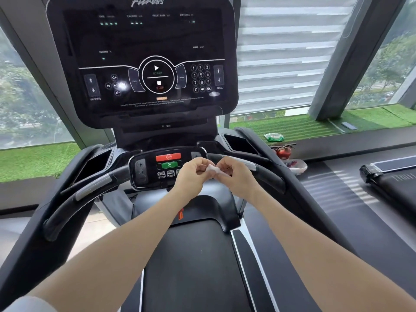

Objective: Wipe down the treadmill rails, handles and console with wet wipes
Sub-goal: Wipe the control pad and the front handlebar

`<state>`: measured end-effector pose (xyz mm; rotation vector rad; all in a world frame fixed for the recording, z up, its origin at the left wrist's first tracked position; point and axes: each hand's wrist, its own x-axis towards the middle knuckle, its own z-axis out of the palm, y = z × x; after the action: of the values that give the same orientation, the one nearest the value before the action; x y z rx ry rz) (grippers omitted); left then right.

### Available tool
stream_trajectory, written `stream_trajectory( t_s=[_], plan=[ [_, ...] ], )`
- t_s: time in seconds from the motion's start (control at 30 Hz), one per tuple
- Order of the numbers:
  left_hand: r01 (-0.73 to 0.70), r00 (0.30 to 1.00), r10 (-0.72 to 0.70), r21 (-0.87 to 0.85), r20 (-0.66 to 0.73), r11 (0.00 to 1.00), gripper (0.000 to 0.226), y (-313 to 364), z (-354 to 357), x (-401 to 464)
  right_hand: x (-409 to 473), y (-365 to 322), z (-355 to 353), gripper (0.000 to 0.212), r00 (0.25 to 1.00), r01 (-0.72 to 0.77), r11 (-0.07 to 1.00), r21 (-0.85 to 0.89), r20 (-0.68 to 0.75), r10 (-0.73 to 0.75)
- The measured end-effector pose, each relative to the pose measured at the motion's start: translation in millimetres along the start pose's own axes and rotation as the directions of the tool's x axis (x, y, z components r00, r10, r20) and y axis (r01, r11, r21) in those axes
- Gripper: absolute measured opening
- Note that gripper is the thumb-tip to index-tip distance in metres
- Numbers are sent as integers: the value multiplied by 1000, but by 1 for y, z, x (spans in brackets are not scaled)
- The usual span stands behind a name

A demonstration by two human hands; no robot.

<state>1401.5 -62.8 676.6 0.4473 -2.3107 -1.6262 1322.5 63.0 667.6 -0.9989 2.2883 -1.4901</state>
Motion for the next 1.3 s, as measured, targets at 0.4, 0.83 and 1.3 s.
stream_trajectory(
  t_s=[0.4,0.83,1.3],
  plan=[
    [-155,974,209,422,-86,893,26,-7,-17,6,23,-7,0,11,945,-98,992,78,-306,117],
    [-170,948,299,628,-104,759,30,-32,-44,-12,19,-11,48,21,933,12,915,-404,-324,-155],
    [-235,930,362,651,-66,721,27,-47,-55,-25,-17,-5,71,22,949,-115,928,-355,-317,-3]
  ],
)
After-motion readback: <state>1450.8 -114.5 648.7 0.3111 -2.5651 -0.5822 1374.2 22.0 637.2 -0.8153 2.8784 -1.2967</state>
